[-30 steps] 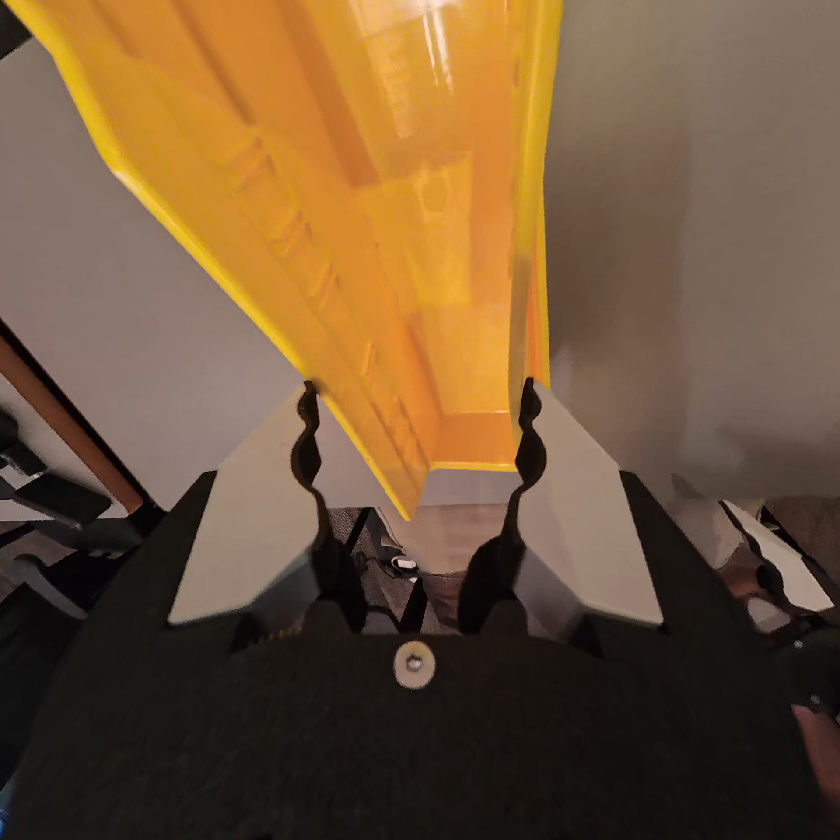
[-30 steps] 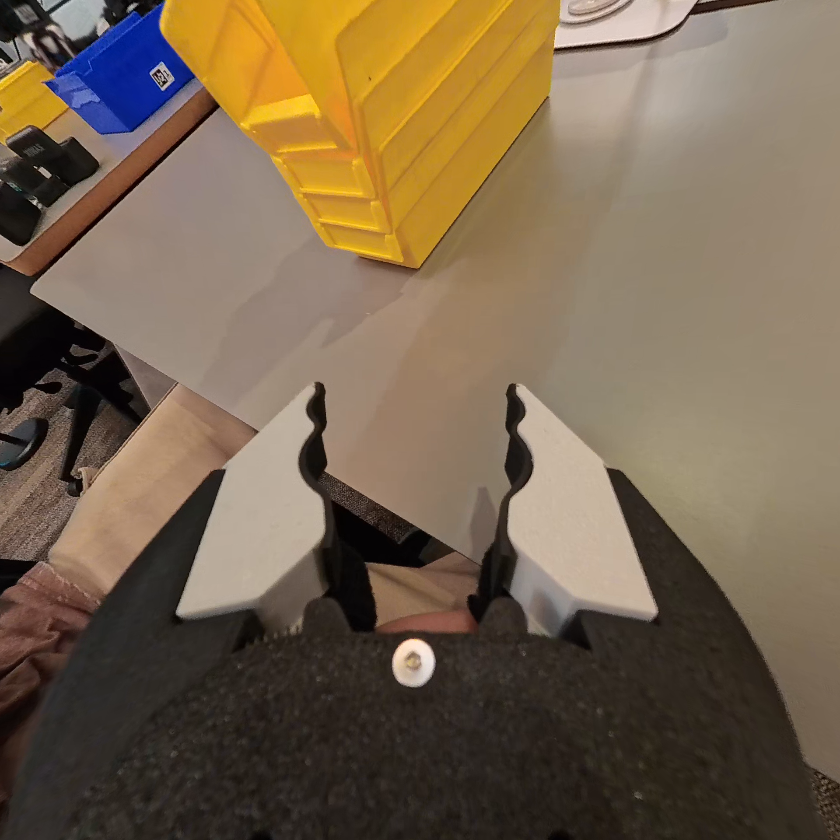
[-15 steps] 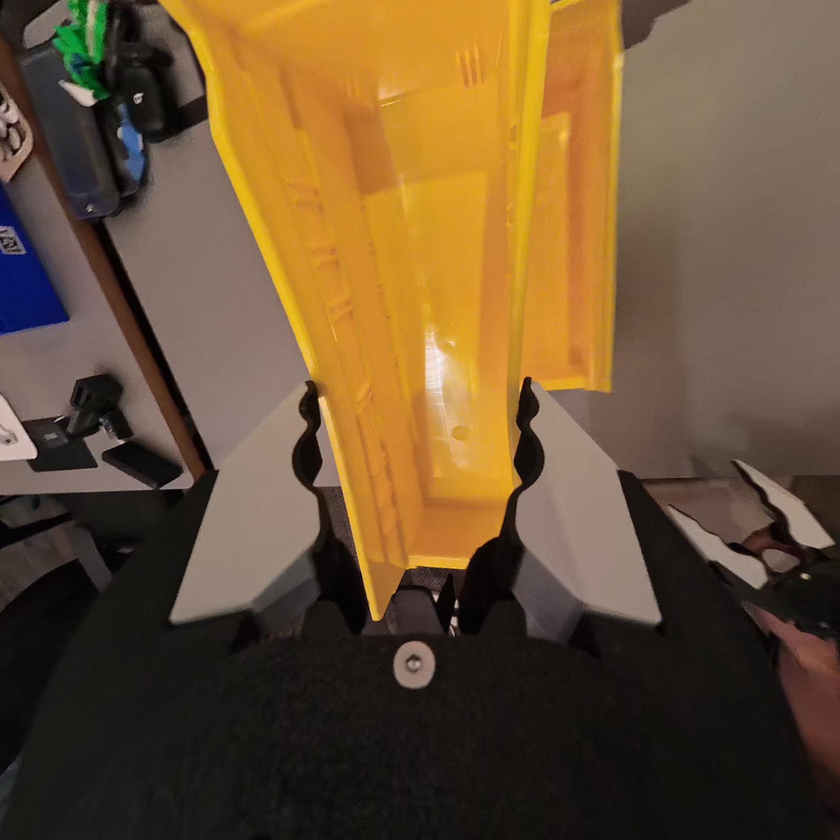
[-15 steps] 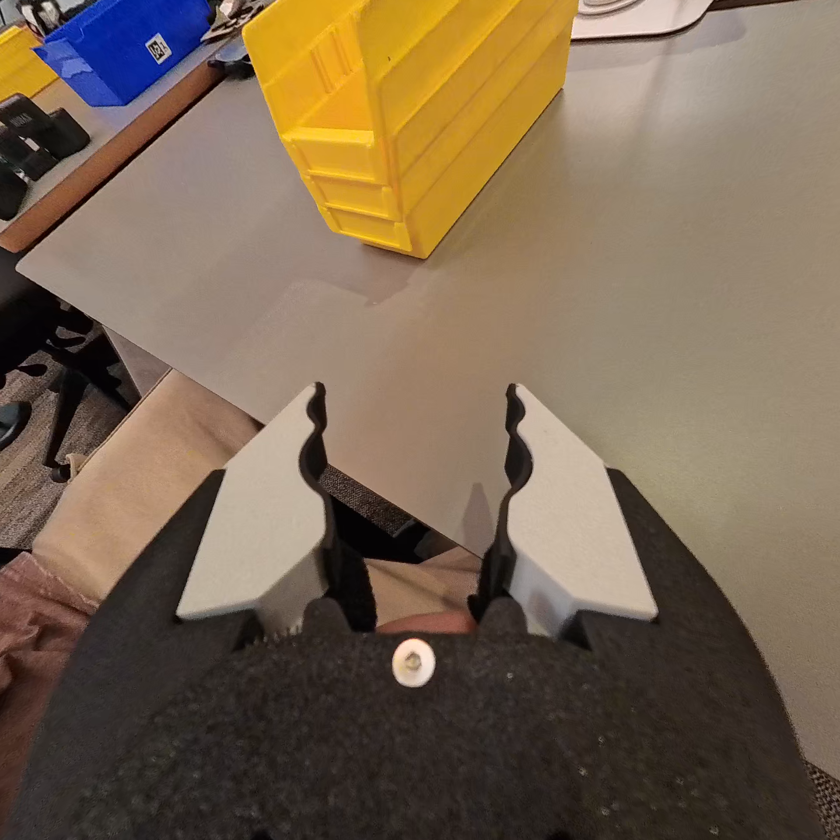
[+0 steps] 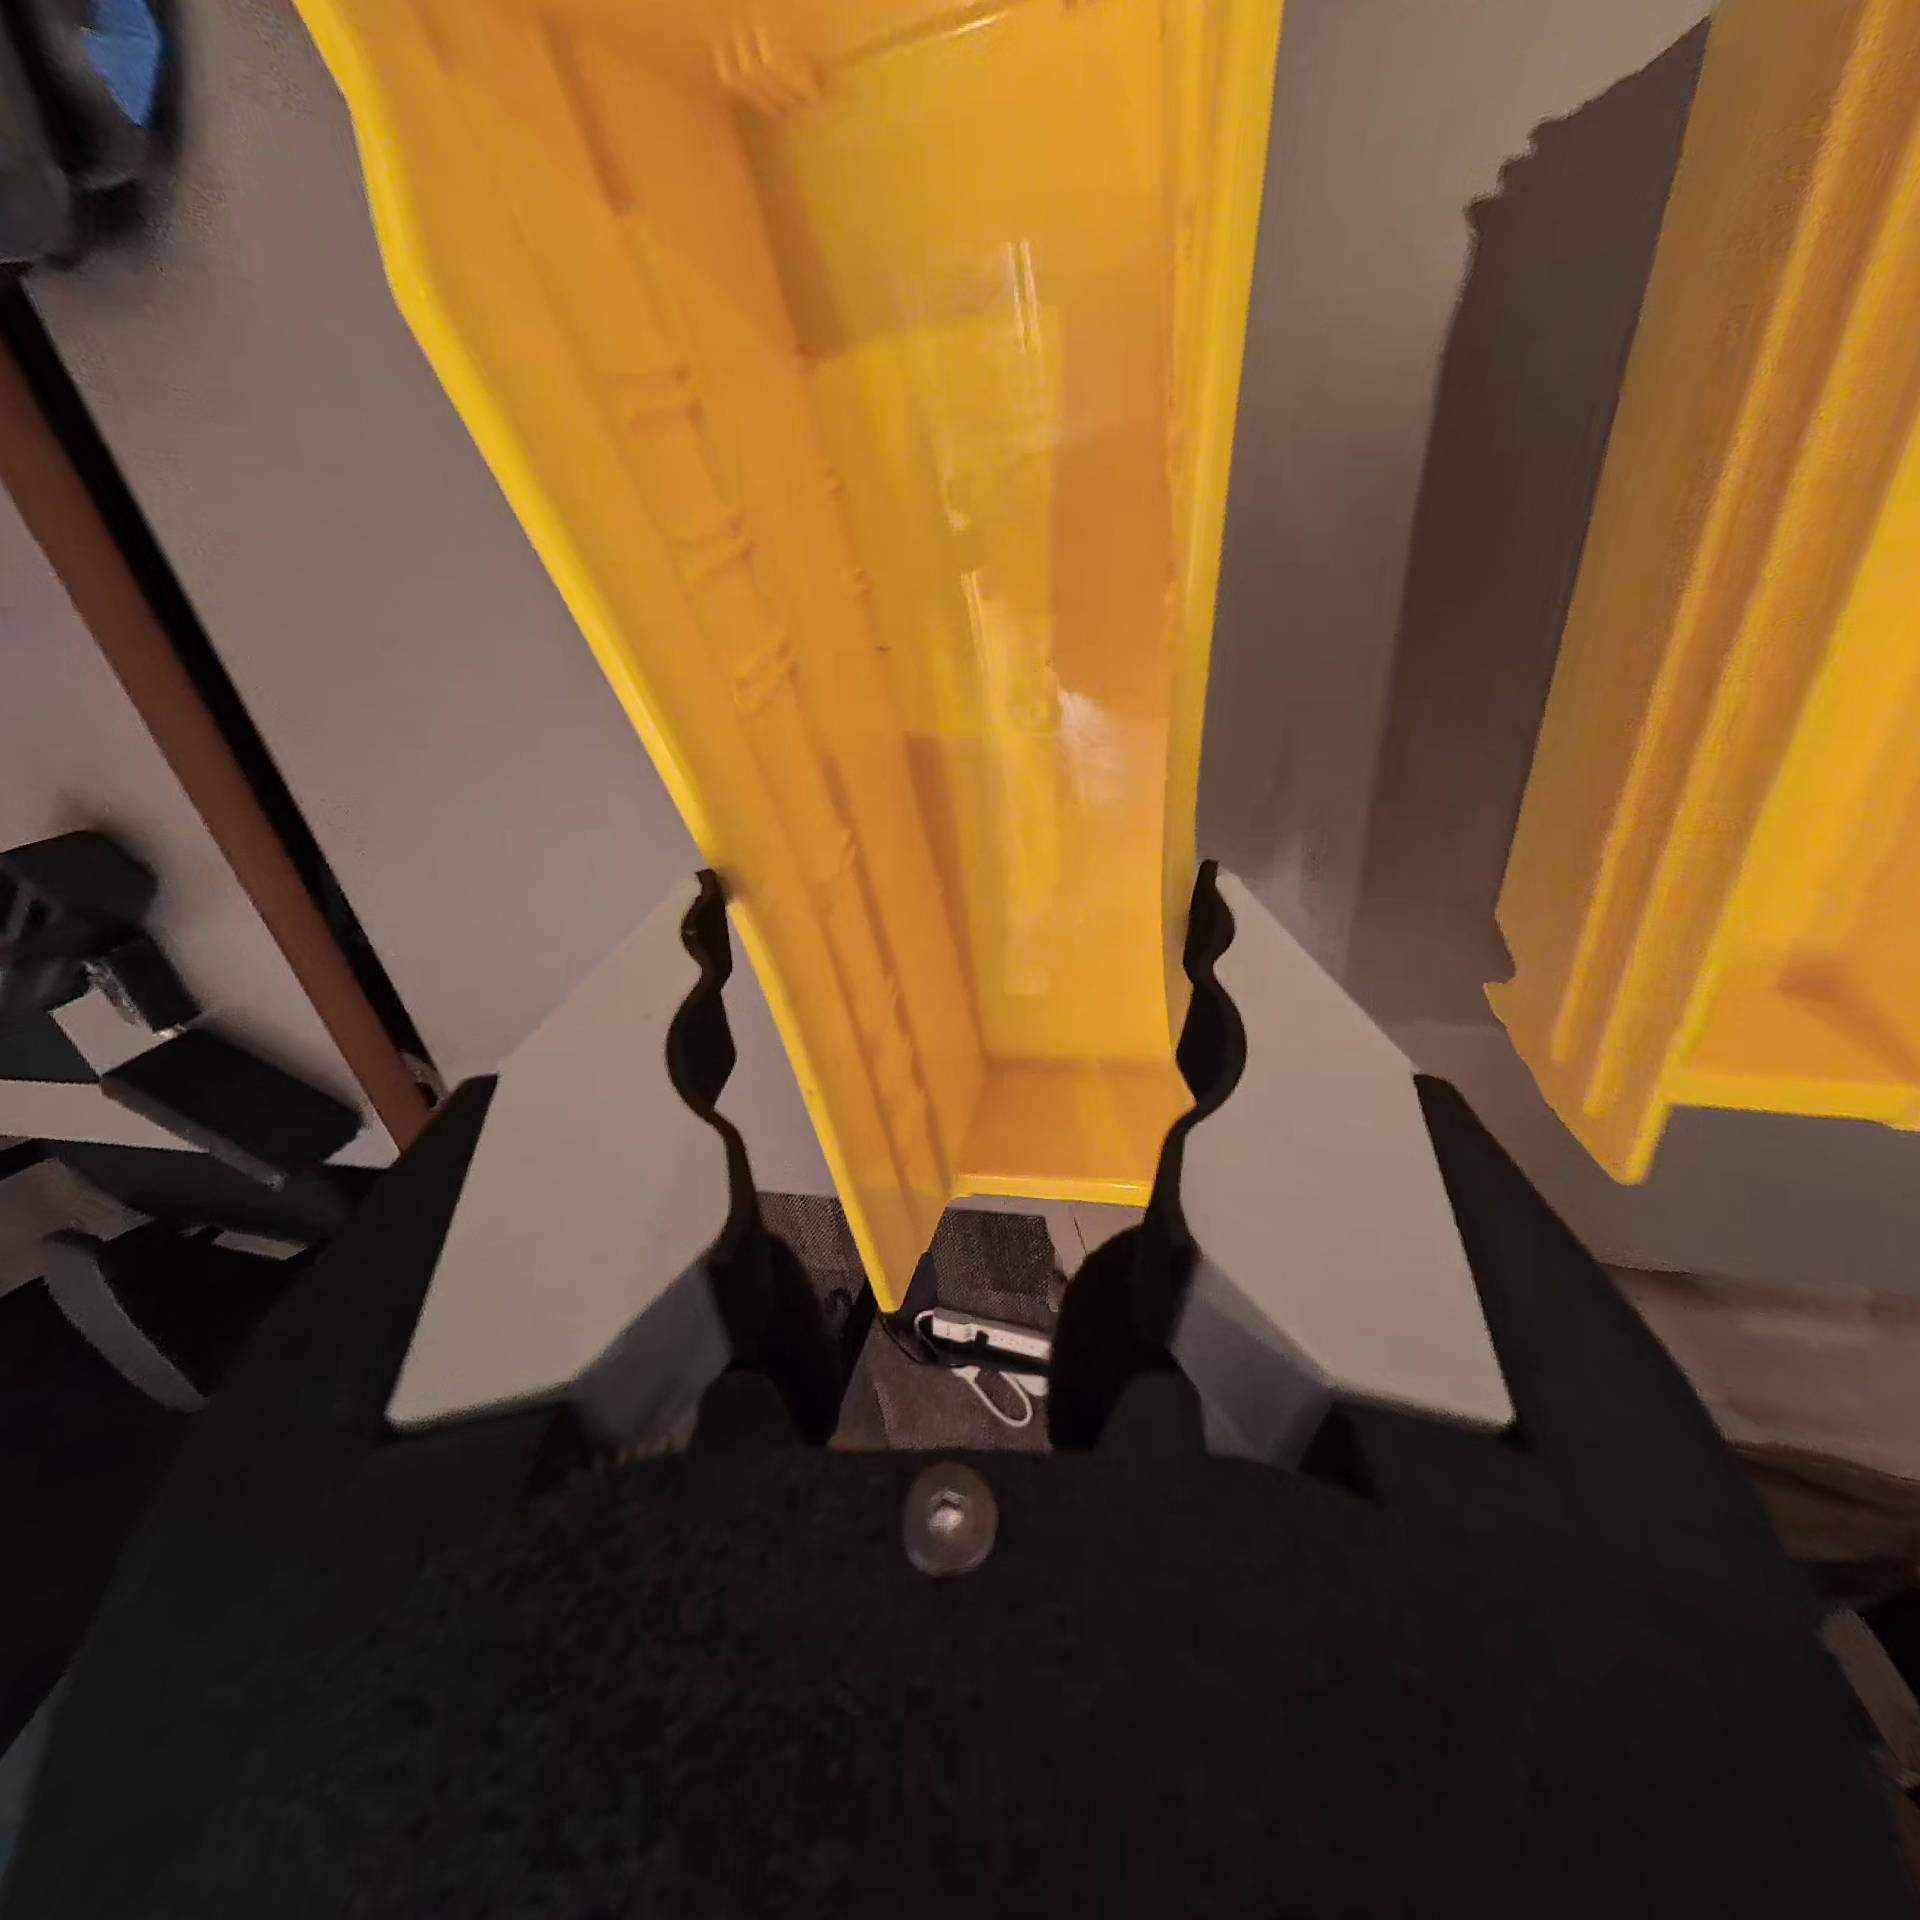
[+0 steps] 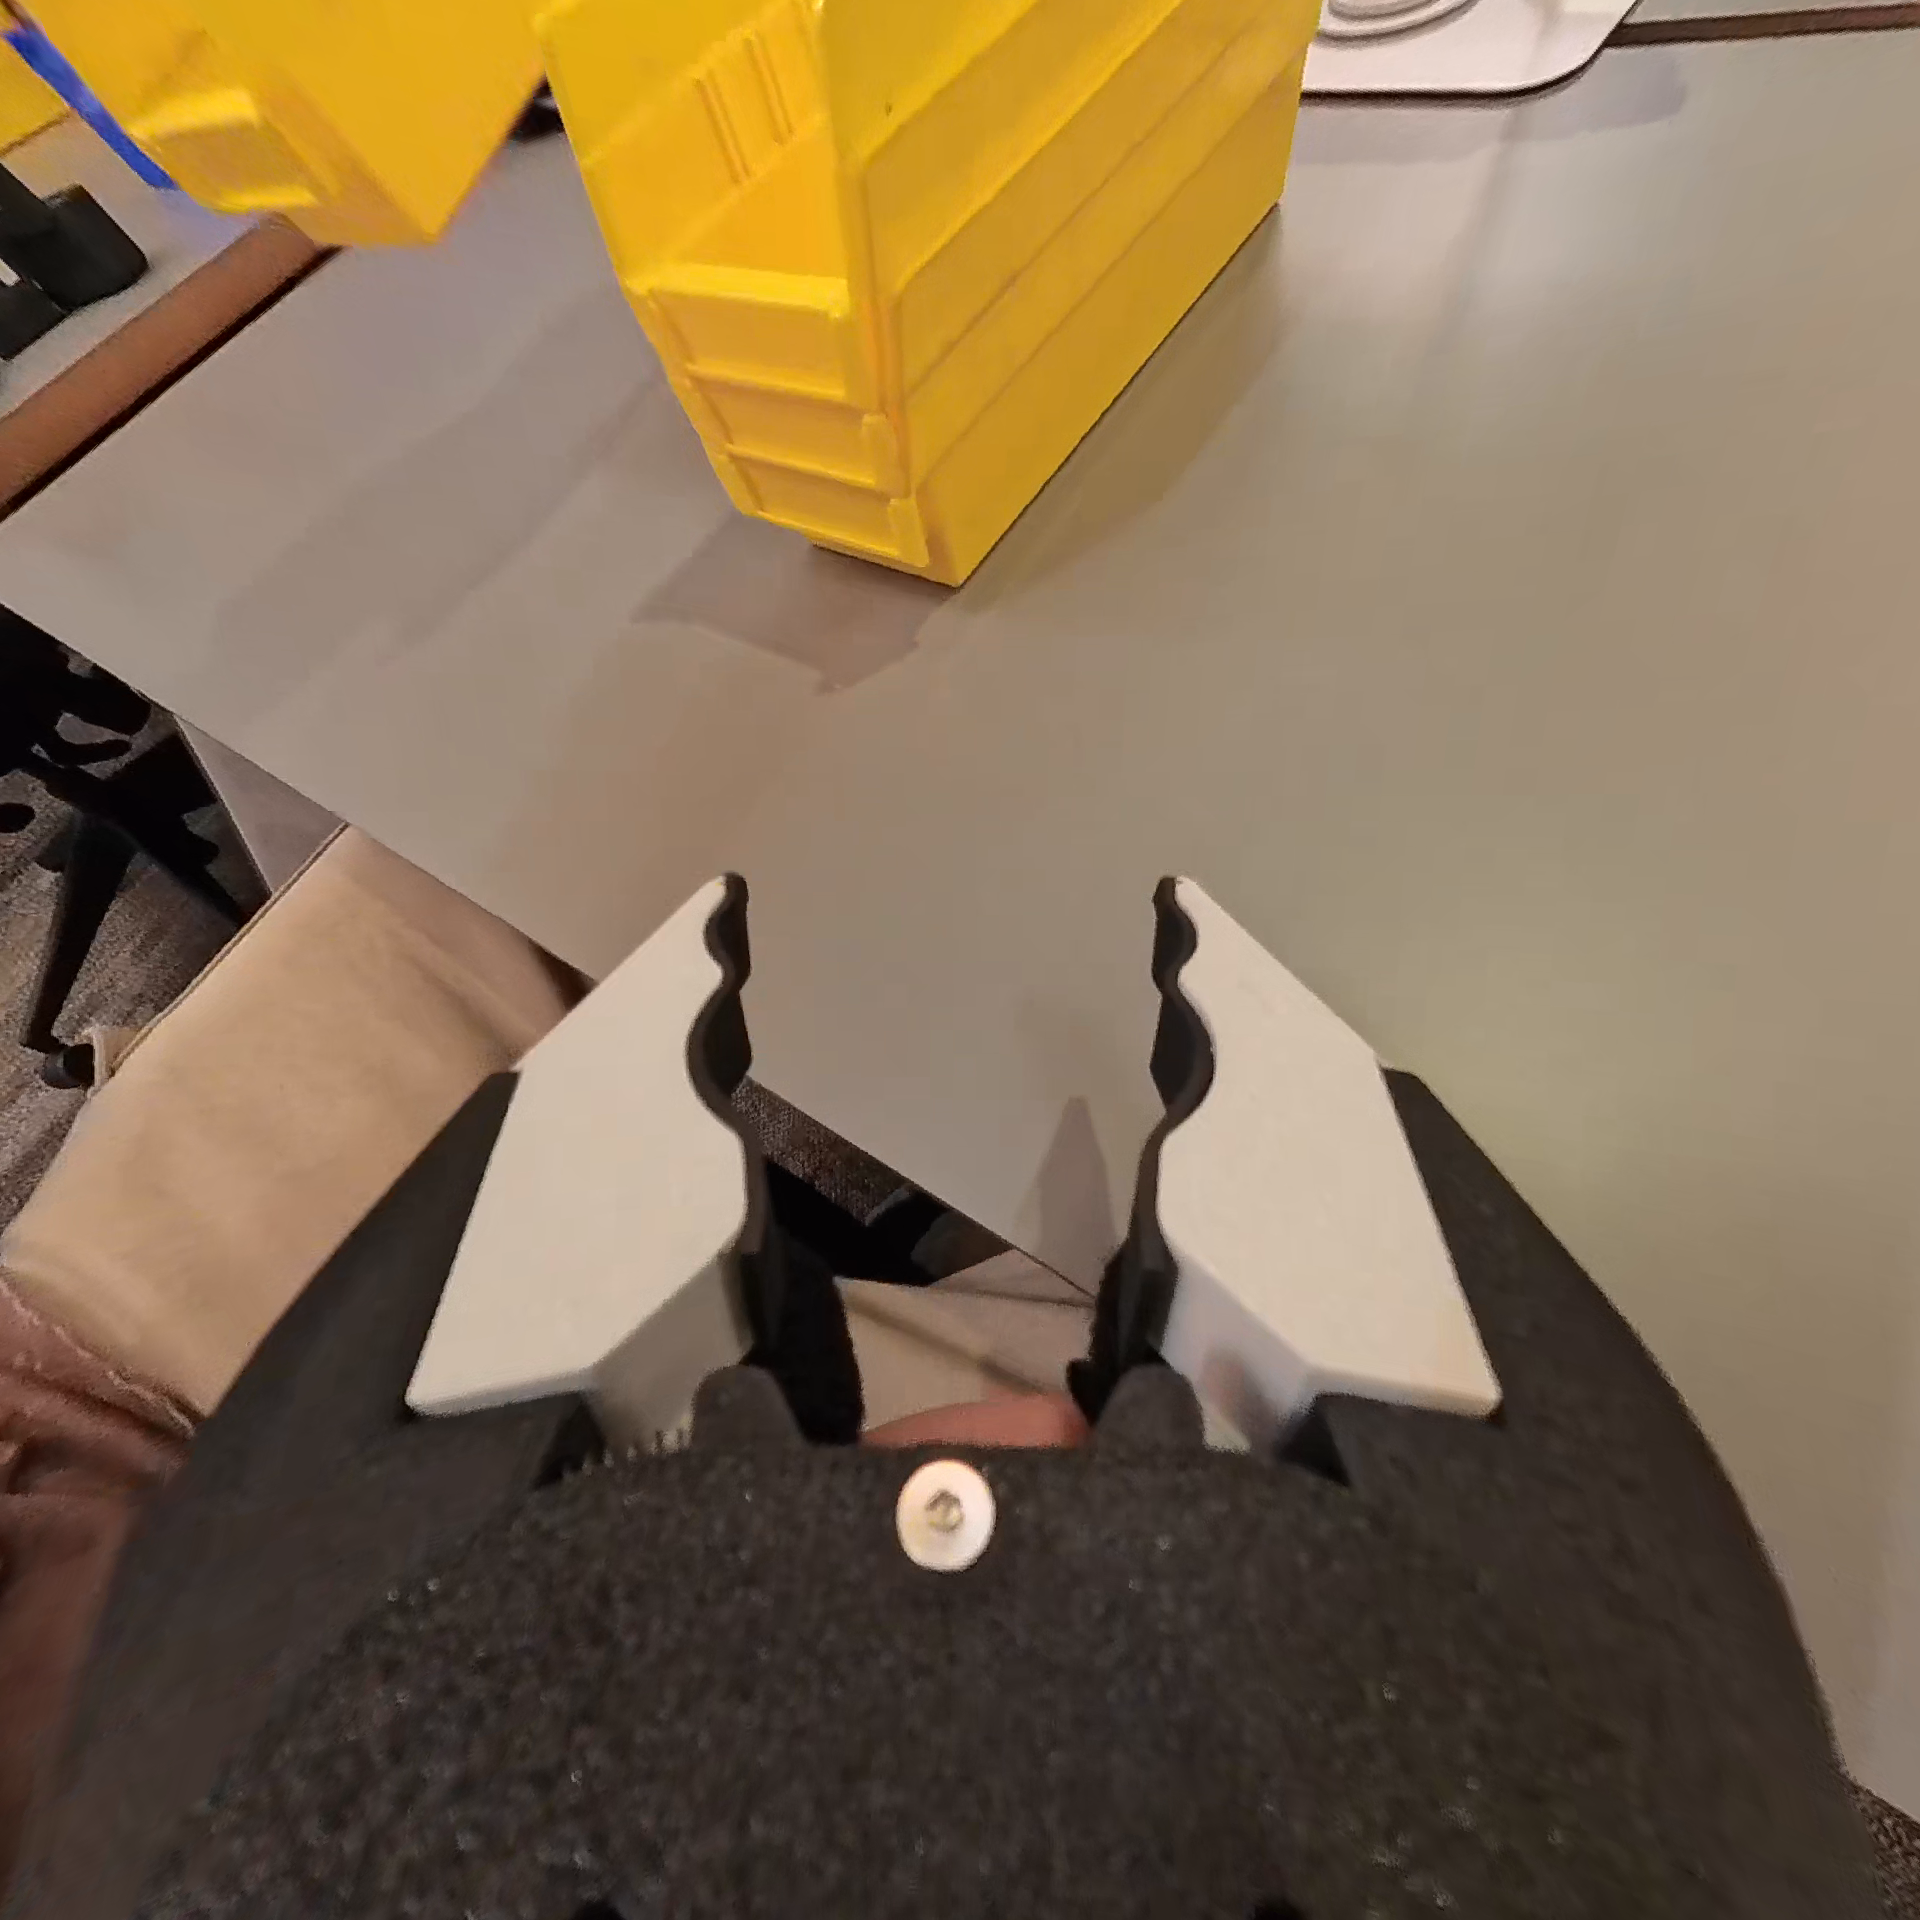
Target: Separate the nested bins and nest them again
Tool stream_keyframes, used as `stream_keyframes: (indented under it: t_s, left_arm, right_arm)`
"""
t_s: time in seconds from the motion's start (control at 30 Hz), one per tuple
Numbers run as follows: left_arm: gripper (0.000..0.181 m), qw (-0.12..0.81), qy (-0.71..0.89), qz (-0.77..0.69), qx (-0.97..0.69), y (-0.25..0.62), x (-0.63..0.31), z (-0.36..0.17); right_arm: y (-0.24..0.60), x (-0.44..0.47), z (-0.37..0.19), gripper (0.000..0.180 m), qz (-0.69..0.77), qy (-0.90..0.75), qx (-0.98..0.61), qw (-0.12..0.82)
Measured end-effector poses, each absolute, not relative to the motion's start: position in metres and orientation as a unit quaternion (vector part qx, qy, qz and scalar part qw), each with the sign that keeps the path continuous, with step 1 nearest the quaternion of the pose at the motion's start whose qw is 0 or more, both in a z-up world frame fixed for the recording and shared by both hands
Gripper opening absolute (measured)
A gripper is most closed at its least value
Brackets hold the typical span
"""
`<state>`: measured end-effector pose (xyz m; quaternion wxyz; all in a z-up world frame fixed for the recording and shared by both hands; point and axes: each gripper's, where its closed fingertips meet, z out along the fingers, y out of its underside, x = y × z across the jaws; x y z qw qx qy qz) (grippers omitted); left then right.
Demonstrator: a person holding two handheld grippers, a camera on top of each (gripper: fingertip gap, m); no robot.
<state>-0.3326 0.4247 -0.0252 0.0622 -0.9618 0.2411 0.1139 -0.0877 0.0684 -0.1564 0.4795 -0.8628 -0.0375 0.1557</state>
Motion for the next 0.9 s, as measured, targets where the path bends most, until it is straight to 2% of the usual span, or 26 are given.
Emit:
stream_keyframes:
  t_s: [0.33,0.67,0.9]
  left_arm:
    - [0.089,0.009,0.258,0.104,-0.960,0.453,-0.334,-0.107]
    - [0.091,0.006,0.271,0.109,-0.956,0.457,-0.322,-0.149]
    - [0.113,0.034,0.249,0.090,-0.964,0.461,-0.319,-0.148]
  right_arm:
    - [0.072,-0.097,-0.177,0.078,0.140,-0.070,-0.882,0.444]
    - [0.075,-0.120,-0.192,0.079,0.137,-0.114,-0.893,0.413]
    - [0.075,-0.115,-0.206,0.081,0.092,-0.131,-0.910,0.382]
